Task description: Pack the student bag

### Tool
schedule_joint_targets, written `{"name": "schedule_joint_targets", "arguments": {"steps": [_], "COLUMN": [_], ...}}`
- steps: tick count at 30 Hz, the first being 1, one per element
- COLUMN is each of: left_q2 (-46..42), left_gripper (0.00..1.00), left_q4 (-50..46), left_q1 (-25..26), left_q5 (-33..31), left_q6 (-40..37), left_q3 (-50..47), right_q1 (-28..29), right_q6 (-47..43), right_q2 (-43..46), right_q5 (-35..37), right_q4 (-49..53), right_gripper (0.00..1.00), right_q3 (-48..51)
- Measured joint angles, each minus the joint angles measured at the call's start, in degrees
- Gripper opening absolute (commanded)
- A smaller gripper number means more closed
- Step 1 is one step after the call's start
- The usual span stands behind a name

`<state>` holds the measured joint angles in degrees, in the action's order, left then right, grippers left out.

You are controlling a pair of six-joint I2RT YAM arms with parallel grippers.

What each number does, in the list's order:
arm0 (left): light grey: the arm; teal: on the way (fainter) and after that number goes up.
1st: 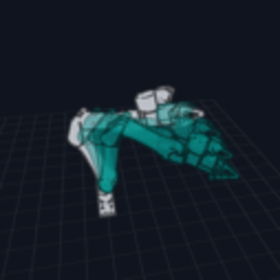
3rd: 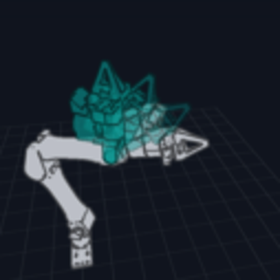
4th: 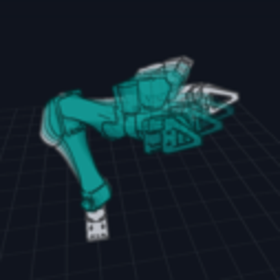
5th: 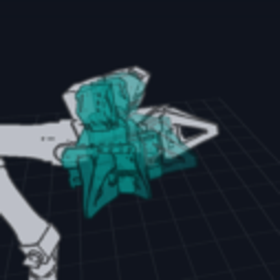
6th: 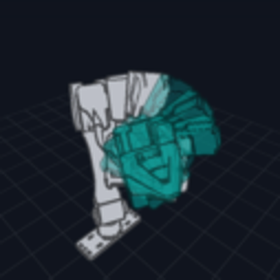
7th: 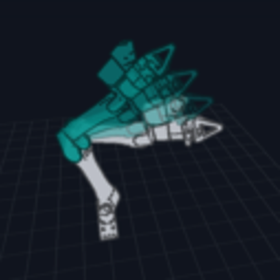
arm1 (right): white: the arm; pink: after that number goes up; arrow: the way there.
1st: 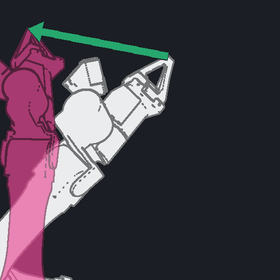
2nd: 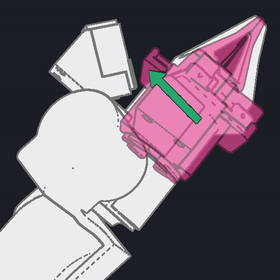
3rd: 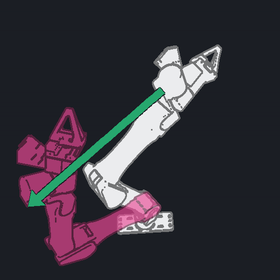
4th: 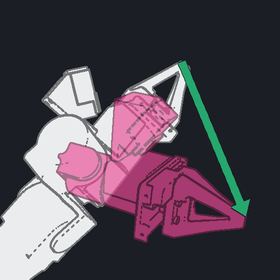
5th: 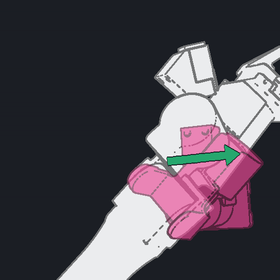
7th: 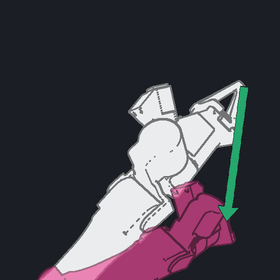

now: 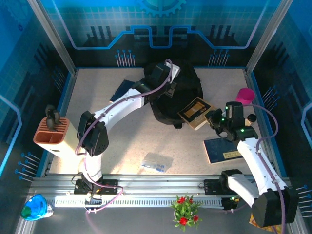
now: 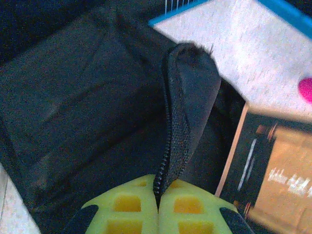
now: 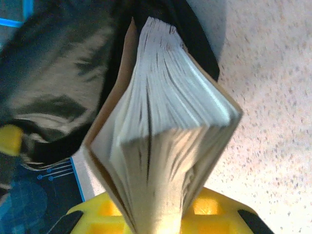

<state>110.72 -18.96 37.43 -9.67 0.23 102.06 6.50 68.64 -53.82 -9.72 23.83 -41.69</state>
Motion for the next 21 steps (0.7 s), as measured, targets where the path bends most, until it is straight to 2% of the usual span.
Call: {"name": "schedule_joint_targets", "arguments": {"steps": [12,21], "left_q2": [-0.57,-1.4], "left_gripper": [0.0,0.0], "left_q4": [5.88,9.05], "left_q1": [2.6,2.95], "left_q5": [-0.57,0.09], "left_q6": [-0.17,-0.09], "left_q3": [-1.9,-4.37], "right_q1": [5.4,6.75], "right_q6": [12.04,18.4], "right_q2": [-2.54,-7.5], "right_q5": [4.39,7.02], "right_q4": [-10.97,-20.37], "right_gripper": [0.05,0.04], "right_q3": [0.46,1.01]}}
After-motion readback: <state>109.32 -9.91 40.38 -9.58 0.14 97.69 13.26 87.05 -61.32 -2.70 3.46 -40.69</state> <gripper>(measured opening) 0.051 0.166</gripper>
